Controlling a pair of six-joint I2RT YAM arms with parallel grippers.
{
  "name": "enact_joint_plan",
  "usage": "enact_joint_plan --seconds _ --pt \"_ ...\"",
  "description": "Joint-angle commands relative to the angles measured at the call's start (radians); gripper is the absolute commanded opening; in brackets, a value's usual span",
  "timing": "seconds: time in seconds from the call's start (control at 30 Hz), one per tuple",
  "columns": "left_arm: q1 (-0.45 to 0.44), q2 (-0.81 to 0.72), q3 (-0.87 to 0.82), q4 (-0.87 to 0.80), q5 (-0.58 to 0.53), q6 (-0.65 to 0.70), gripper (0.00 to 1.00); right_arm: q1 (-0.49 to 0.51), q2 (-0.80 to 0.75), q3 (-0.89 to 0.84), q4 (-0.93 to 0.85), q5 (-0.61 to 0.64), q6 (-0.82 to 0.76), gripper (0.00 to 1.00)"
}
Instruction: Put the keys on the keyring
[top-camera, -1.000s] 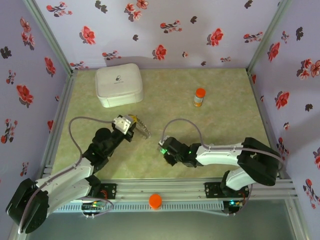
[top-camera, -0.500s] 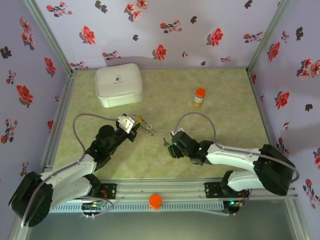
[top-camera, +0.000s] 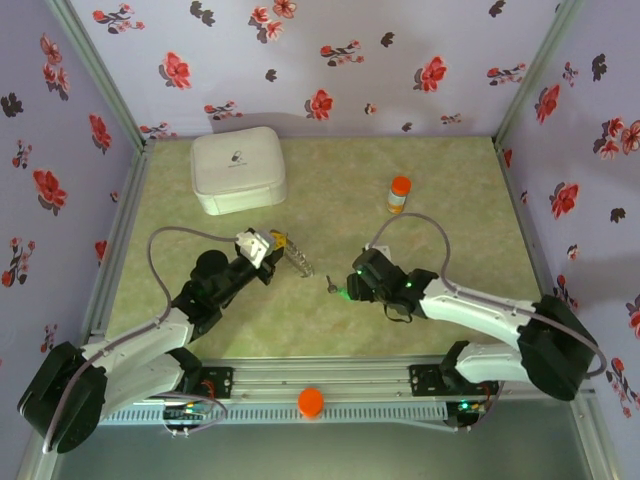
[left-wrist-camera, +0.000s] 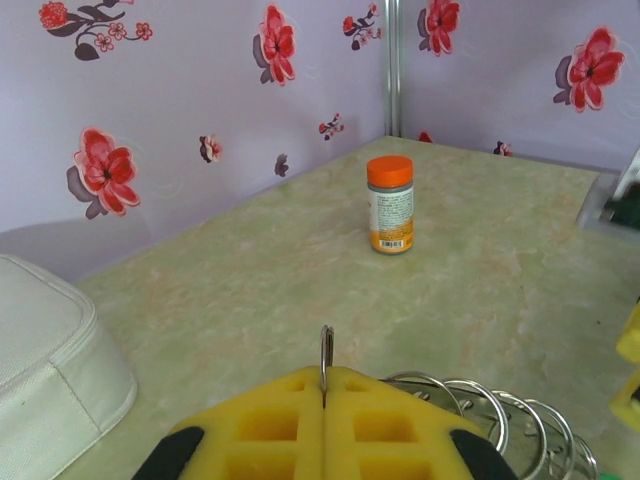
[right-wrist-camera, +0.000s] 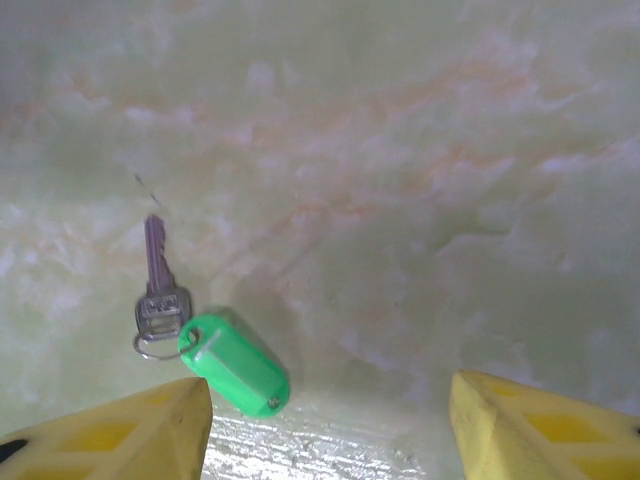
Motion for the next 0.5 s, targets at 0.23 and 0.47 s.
enact_joint_plan --seconds 0.23,0.47 --pt "0.006 -0.010 -0.008 0.090 0.018 -0.014 0.00 0.014 0.156 0.193 -0.244 -0.166 0.185 0.61" --pt "0.005 -0.040 -0.015 0.082 0.018 -0.018 0.00 0.088 0.230 0.248 -0.279 -0.167 0.247 0.60"
